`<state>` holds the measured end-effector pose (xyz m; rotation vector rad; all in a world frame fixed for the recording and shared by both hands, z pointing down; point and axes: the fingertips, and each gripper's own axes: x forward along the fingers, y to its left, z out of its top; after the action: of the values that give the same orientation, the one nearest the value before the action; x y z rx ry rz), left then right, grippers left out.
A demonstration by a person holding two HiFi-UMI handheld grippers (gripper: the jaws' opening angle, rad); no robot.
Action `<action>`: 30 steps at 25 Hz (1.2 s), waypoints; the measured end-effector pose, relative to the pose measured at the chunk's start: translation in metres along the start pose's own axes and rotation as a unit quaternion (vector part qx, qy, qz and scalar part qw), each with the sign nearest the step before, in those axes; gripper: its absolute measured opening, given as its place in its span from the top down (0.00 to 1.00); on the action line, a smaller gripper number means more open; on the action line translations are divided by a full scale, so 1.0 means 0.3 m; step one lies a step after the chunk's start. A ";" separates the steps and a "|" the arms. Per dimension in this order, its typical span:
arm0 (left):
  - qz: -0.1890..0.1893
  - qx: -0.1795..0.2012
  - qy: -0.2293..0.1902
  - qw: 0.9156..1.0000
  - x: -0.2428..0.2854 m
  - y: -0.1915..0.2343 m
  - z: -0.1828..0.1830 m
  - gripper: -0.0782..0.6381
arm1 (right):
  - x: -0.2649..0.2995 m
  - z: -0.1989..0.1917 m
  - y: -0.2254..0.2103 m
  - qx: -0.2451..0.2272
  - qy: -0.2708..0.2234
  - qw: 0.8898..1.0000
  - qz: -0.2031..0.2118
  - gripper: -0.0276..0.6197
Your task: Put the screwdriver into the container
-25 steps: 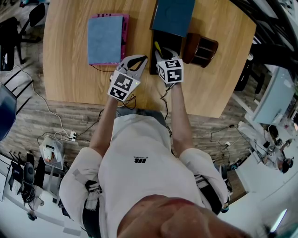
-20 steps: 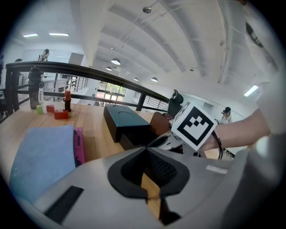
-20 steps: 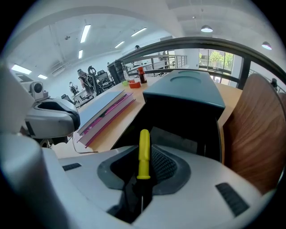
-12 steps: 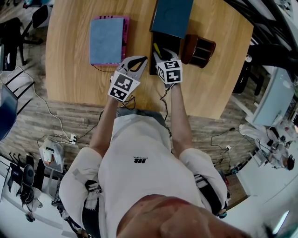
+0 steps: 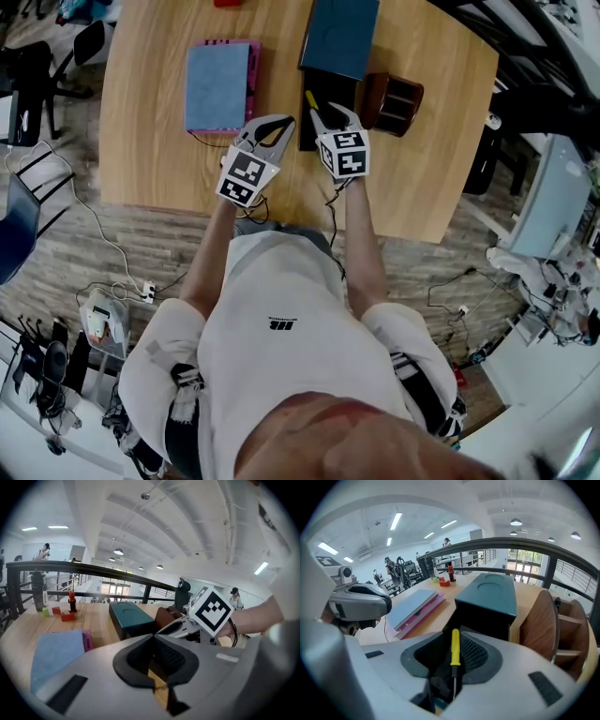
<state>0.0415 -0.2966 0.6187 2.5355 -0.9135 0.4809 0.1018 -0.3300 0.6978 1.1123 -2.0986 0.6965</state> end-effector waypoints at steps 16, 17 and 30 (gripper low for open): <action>0.039 0.058 -0.053 0.996 -0.176 -0.138 0.207 0.88 | -0.474 0.149 0.088 -0.026 -0.148 0.989 -0.004 0.84; 0.042 0.059 -0.057 0.996 -0.194 -0.149 0.214 0.88 | -0.504 0.154 0.098 -0.027 -0.156 0.987 -0.004 0.84; 0.071 0.071 -0.103 0.990 -0.387 -0.297 0.293 0.88 | -0.814 0.159 0.204 -0.043 -0.263 0.964 0.000 0.95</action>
<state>0.0320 -0.2148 0.4691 2.6980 -1.1804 0.3406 0.1392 -0.2094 0.4749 1.3569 -2.5369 0.3232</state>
